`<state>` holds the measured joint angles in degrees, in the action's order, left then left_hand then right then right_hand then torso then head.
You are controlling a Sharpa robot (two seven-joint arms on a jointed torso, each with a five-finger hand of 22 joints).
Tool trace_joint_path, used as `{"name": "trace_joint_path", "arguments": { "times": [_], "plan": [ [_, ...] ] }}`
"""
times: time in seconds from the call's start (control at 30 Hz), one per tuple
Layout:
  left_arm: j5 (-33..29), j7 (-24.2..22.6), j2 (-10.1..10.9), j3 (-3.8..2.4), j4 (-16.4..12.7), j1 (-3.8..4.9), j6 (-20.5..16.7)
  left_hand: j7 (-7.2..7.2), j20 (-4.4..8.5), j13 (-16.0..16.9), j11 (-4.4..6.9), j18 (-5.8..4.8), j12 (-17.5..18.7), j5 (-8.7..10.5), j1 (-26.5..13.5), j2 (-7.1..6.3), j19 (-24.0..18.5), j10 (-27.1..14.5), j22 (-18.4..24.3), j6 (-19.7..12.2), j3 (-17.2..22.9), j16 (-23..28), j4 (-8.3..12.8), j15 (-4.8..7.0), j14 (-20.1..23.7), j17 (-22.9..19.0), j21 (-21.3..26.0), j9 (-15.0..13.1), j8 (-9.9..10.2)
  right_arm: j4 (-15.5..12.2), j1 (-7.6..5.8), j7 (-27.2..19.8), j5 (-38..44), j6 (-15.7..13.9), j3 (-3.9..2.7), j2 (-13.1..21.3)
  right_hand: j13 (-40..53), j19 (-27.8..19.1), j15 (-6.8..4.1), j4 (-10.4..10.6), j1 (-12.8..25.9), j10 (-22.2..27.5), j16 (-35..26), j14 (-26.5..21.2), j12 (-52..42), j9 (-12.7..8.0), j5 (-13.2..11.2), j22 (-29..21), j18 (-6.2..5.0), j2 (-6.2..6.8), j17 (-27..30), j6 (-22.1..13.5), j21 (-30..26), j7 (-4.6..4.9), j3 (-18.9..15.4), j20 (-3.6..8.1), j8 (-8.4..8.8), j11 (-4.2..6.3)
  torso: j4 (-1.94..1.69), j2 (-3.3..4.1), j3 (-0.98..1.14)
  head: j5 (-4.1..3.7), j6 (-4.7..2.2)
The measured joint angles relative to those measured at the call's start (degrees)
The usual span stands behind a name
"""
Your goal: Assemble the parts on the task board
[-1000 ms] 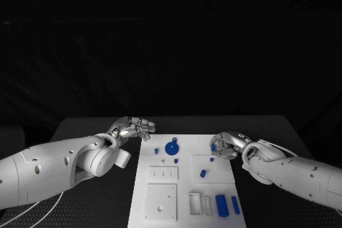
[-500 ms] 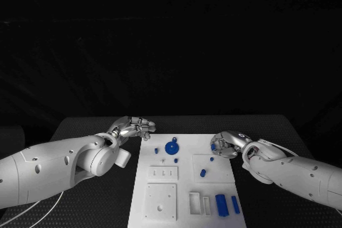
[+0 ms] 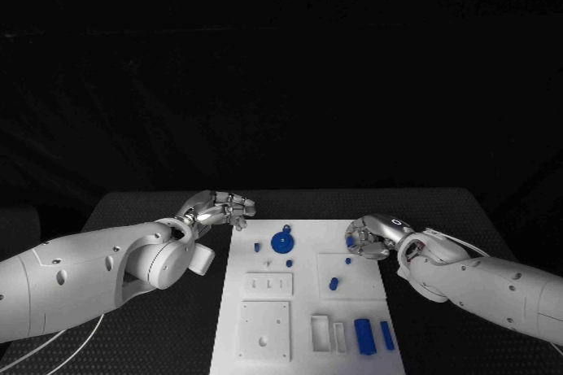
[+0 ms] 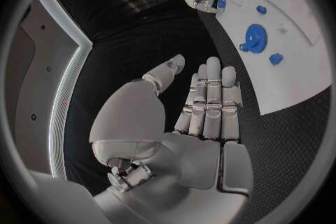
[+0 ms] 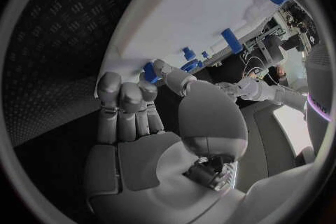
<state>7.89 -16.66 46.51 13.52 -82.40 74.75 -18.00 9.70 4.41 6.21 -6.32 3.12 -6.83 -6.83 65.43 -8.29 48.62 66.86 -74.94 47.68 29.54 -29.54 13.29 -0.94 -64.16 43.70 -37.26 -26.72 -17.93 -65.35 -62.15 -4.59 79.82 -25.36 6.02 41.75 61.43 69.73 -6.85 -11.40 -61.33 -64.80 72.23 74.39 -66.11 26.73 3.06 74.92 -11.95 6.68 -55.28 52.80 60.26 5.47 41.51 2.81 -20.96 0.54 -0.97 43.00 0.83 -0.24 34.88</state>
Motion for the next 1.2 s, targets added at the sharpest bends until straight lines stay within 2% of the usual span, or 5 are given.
{"name": "trace_joint_path", "arguments": {
  "times": [0.4,0.6,0.83,1.0,1.2],
  "plan": [
    [0.06,0.09,0.01,0.00,0.04,0.00,0.32,-0.09,-0.01,0.57,-0.32,-0.01,-0.27,0.00,-0.54,0.54,0.00,1.32,0.01,0.52,0.00,0.23,0.00,0.00,-0.01,0.25,0.00,-0.46,-0.01,-1.42,0.01,0.56,0.04,-1.09,0.00,0.26,0.00,-0.01,-0.08,-0.72,0.00,-0.20,0.00,0.01,0.00,0.39,0.00,0.00,-0.01,0.02,-0.05,0.10,0.00,-0.10,0.71,0.00,-0.34,0.21,0.03,-0.02,0.00,0.02,0.02],
    [0.51,0.55,-0.16,-0.02,0.23,0.01,0.78,-0.74,-0.01,1.14,0.49,-0.02,-0.96,0.00,-1.74,1.66,0.01,3.02,0.01,1.98,-0.15,0.69,-1.17,0.01,-0.01,0.49,-0.23,-0.76,-0.69,-3.35,-0.02,1.87,0.52,-1.41,-0.48,0.91,0.00,-0.01,-0.27,-0.72,0.00,-0.21,0.00,0.21,0.00,0.46,0.00,0.00,-0.02,0.02,-0.10,0.23,0.00,-0.23,1.02,0.00,-0.36,0.22,0.10,-0.05,0.03,0.07,-0.24],
    [2.61,3.55,-0.98,-0.17,1.08,0.04,2.26,-0.93,0.21,1.52,0.90,-0.03,-1.39,0.24,-3.08,1.84,-0.22,3.99,0.02,2.79,-0.54,0.70,-2.20,0.01,-0.01,0.73,-0.24,-0.83,-1.00,-7.03,-3.84,5.48,3.41,-0.43,-0.78,0.96,0.00,0.03,-0.28,-0.86,0.00,-0.30,0.00,0.23,0.00,0.46,0.00,-0.01,-0.02,0.03,-0.10,0.26,0.00,-0.26,1.20,-0.04,-0.36,0.31,0.22,-0.11,0.03,0.14,-0.82],
    [5.18,7.43,-1.84,-0.21,1.13,0.42,3.99,-1.88,1.12,3.40,3.32,-0.01,-4.24,3.04,-10.45,1.62,0.70,9.08,0.02,4.51,-2.44,-1.54,-7.57,1.51,-2.76,2.40,-1.27,-0.94,-1.33,-10.05,-6.07,8.90,6.08,1.58,-0.78,0.02,0.00,0.04,-0.27,-1.00,0.00,-0.30,0.00,0.24,0.00,0.46,0.00,-0.01,-0.02,0.03,-0.16,0.28,0.20,-0.28,1.53,-0.05,-0.35,0.31,0.43,-0.30,0.03,0.31,-1.15],
    [8.69,12.34,-3.12,-0.30,1.19,1.77,6.10,-2.45,2.50,6.86,5.23,0.00,-7.46,3.68,-14.94,0.62,2.97,12.82,0.03,5.12,-4.13,-7.18,-12.02,3.72,-4.98,6.15,-3.70,-0.66,-1.11,-12.90,-7.17,12.85,8.92,4.33,-0.76,-1.84,0.00,0.04,-0.20,-0.93,0.00,-0.30,0.00,0.31,0.00,0.44,0.00,-0.01,-0.05,0.03,-0.15,0.29,0.20,-0.29,1.92,-0.06,-0.32,0.31,0.60,-0.65,0.01,0.76,-1.38]
  ]
}}
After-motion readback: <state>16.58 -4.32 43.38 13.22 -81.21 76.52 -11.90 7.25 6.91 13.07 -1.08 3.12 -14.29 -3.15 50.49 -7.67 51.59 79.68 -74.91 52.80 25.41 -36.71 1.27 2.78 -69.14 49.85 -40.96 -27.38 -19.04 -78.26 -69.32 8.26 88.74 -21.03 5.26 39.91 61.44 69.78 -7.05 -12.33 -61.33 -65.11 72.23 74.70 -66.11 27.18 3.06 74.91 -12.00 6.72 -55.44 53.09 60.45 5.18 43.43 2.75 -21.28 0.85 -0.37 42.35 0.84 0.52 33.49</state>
